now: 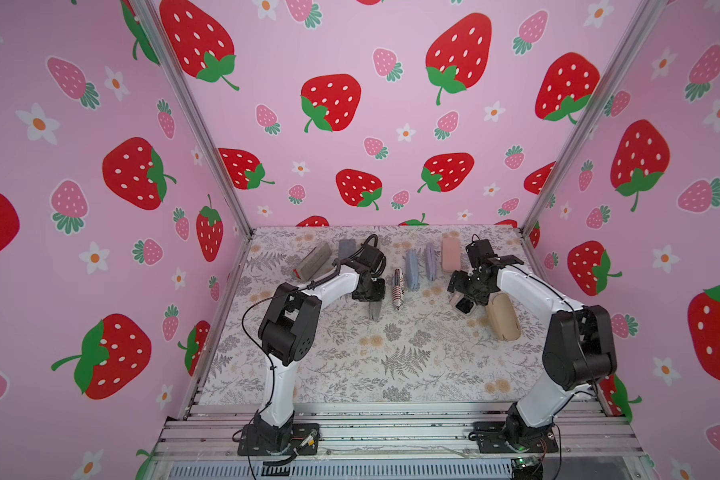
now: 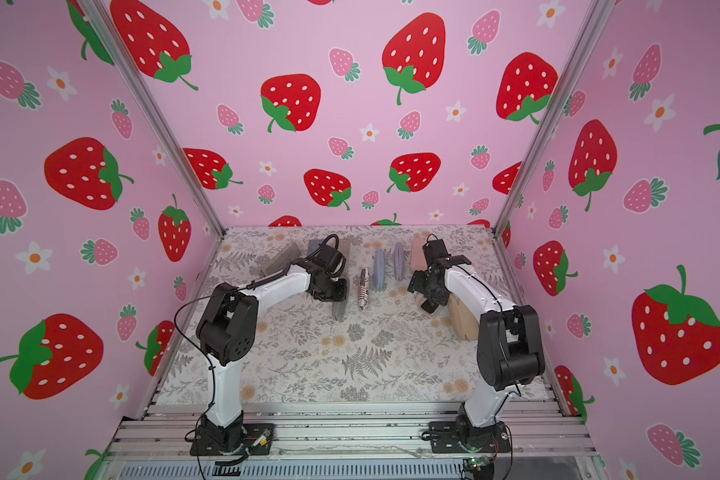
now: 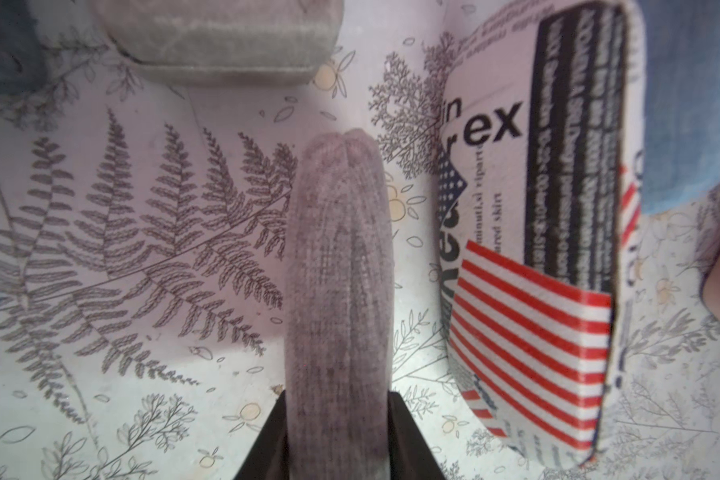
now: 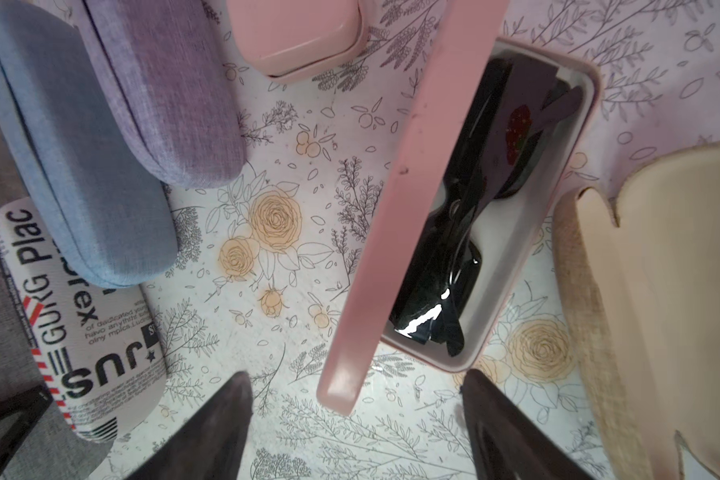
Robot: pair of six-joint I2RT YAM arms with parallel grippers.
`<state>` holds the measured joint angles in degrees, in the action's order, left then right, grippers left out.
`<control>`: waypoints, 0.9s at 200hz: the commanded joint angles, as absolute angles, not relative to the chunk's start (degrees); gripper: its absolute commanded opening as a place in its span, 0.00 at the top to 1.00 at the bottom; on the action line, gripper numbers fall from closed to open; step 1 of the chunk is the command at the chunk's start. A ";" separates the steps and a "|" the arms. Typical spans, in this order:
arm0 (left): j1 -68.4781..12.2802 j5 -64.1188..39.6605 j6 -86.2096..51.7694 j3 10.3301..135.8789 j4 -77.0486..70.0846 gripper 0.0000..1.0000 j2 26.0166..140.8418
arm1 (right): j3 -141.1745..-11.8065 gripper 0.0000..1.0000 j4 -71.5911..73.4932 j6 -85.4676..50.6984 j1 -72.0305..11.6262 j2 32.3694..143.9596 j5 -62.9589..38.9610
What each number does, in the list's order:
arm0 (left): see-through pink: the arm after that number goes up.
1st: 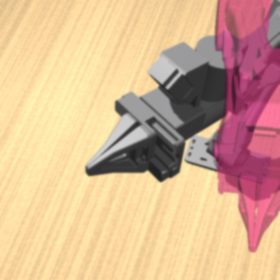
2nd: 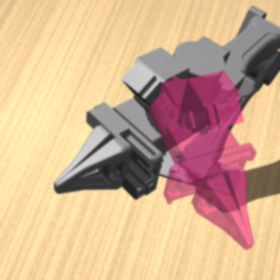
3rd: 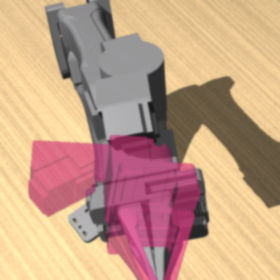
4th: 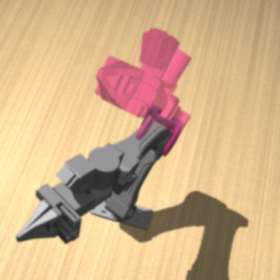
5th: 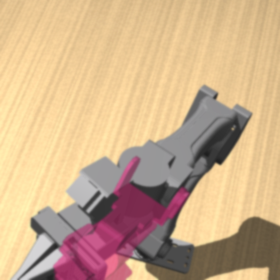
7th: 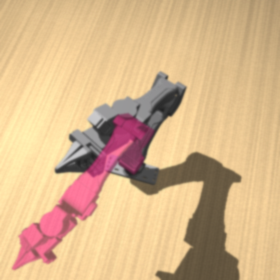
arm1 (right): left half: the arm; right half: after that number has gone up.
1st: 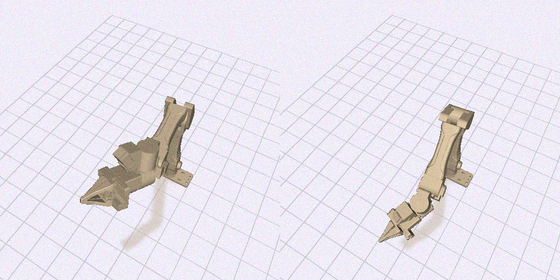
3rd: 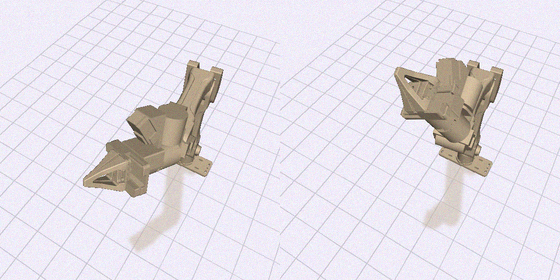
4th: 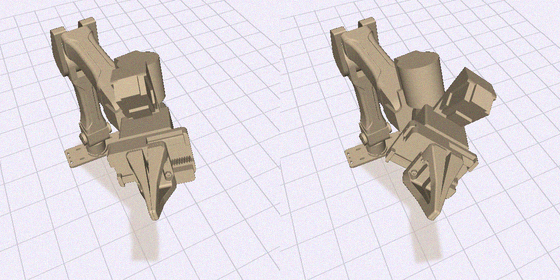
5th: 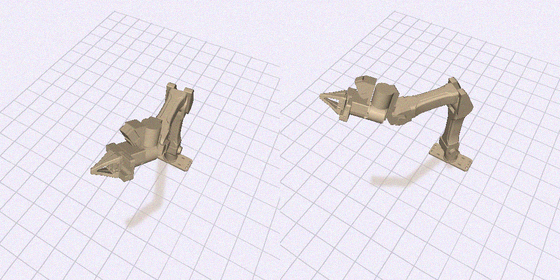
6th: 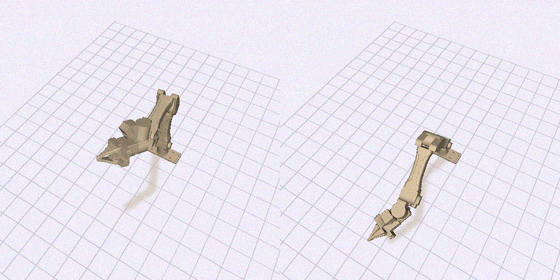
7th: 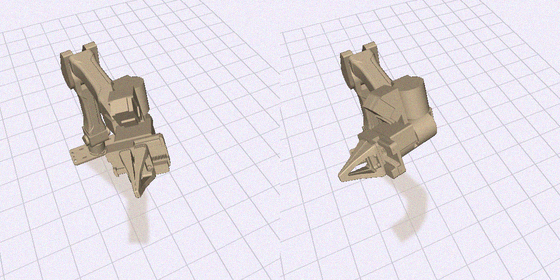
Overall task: Close the glasses case
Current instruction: Move the glasses case to the center of the board.
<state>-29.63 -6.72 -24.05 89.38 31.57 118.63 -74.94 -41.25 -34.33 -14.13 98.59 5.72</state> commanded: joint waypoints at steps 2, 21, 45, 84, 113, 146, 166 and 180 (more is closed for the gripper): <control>-29.70 -9.15 -24.57 93.24 33.04 0.63 119.90 | -76.70 0.22 -39.75 -34.20 -12.87 100.22 3.12; -29.70 -9.26 -24.60 94.28 33.44 0.52 120.49 | -77.33 0.27 -38.90 -33.77 -12.15 101.61 2.12; -29.70 -9.27 -24.96 94.39 33.45 0.43 120.25 | -78.20 0.40 -38.67 -33.40 -11.69 103.11 1.05; -29.70 -9.09 -25.49 92.80 33.06 0.39 117.52 | -78.06 0.63 -37.88 -33.31 -11.51 104.31 -0.34; -29.68 -8.30 -25.43 90.59 33.07 0.39 114.19 | -77.03 0.75 -37.40 -33.62 -11.51 104.17 -1.22; -29.71 -8.25 -25.40 87.50 32.94 0.39 110.49 | -74.31 0.85 -36.09 -34.08 -11.51 102.28 -2.26; -29.67 -6.92 -25.82 84.47 32.31 0.39 107.95 | -72.13 0.88 -35.54 -34.44 -11.51 100.62 -2.62; -29.65 -6.28 -26.10 82.25 31.83 0.39 106.16 | -70.76 0.89 -35.08 -34.78 -11.51 99.28 -3.15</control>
<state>-29.63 -8.12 -25.43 85.62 31.55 108.42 -73.36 -35.16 -33.71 -11.84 102.52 -1.43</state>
